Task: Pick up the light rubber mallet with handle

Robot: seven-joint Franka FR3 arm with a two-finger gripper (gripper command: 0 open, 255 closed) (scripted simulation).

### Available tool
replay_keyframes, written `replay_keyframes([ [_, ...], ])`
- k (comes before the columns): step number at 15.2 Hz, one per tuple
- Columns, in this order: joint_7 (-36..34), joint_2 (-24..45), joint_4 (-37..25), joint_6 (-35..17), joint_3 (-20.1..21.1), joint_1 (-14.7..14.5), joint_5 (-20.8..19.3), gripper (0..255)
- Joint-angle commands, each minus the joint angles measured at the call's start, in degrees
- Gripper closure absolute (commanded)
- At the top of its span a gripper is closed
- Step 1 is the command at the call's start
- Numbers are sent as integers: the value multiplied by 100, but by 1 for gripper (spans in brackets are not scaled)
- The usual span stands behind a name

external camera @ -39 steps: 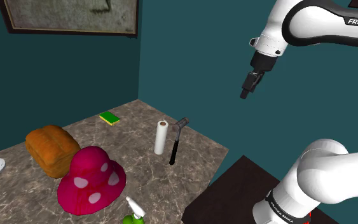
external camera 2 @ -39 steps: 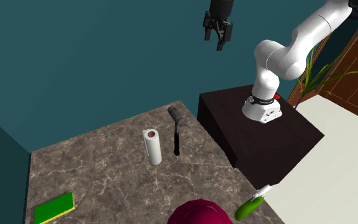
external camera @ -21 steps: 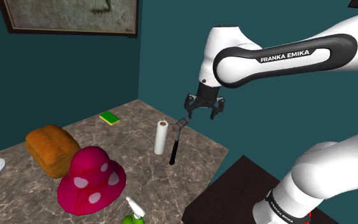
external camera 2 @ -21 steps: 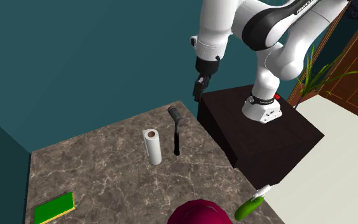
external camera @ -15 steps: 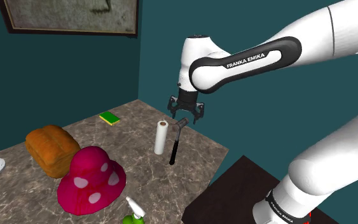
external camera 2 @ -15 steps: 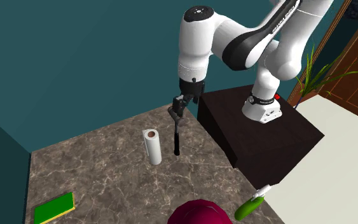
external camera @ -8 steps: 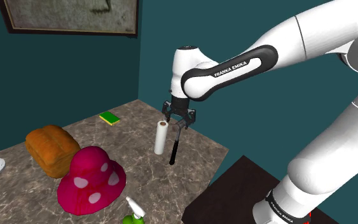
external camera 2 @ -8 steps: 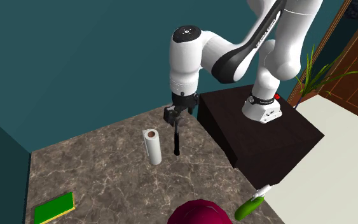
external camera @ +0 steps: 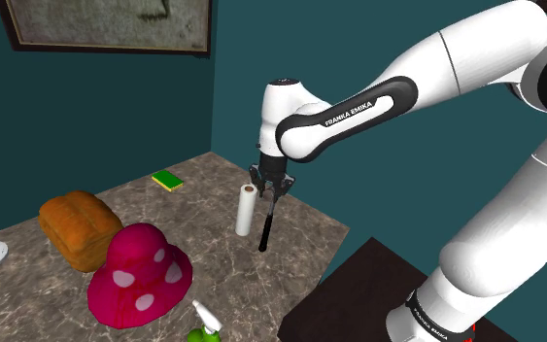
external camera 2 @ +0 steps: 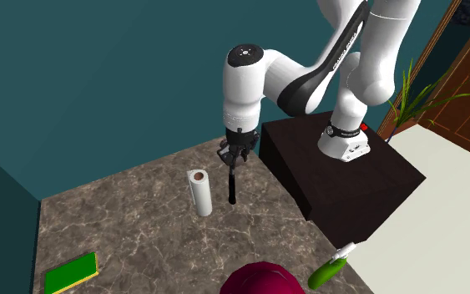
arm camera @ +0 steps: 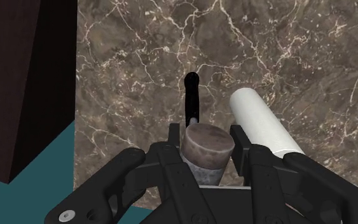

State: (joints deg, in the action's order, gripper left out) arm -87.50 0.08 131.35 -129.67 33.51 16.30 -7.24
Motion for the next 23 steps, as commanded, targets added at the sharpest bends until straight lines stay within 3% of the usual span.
replay_keyframes([
  [1,-1,7,10,-1,-1,1,-2,255],
  [6,13,-6,-1,18,-4,4,9,255],
  [23,464,-689,-589,1153,-77,-5,514,255],
])
